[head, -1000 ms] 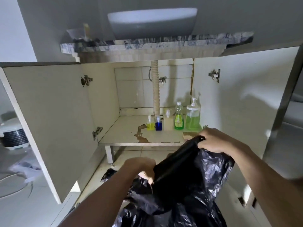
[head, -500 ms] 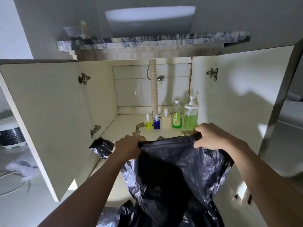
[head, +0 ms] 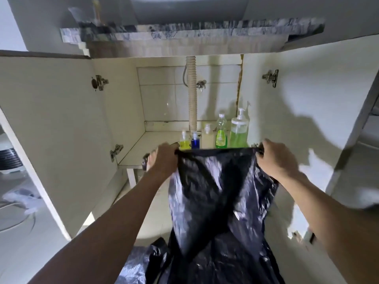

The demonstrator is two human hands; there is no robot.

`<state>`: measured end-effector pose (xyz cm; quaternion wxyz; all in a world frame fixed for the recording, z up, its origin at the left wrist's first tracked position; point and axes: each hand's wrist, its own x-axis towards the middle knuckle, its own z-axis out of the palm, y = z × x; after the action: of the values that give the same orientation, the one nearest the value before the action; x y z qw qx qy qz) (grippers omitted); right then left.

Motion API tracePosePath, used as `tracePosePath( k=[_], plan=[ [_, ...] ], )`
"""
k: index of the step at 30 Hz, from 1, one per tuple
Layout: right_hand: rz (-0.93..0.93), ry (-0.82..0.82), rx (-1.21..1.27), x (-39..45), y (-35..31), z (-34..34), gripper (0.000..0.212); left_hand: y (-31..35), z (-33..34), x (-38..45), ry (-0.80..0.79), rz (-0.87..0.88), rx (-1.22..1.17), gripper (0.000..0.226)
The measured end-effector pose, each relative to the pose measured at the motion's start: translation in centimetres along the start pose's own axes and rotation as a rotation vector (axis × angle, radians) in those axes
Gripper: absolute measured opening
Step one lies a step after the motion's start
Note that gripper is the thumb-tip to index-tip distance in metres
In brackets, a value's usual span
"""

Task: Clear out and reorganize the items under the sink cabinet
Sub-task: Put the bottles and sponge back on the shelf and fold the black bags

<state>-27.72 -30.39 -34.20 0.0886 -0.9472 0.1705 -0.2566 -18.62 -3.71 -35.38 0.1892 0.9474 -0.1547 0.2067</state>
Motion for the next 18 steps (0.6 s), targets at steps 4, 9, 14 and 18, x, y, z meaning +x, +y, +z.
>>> tracePosePath(
  k=[4,9,14,18],
  plan=[
    [-0.149,0.291,0.135,0.2,1.0,-1.6,0.022,0.9,-2.8,0.5,0.5,0.204,-0.094,0.026],
    [-0.145,-0.245,-0.096,-2.6,3.5,-1.3,0.019,-1.7,1.6,-4.9,0.053,0.514,0.203,0.024],
    [-0.247,-0.923,-0.535,-8.0,4.4,4.9,0.026,-1.5,6.1,-10.1,-0.783,0.613,0.567,0.028],
    [-0.279,-1.147,-0.734,-13.1,6.1,11.3,0.036,-1.3,11.0,-15.0,-1.144,0.547,0.651,0.032]
  ],
)
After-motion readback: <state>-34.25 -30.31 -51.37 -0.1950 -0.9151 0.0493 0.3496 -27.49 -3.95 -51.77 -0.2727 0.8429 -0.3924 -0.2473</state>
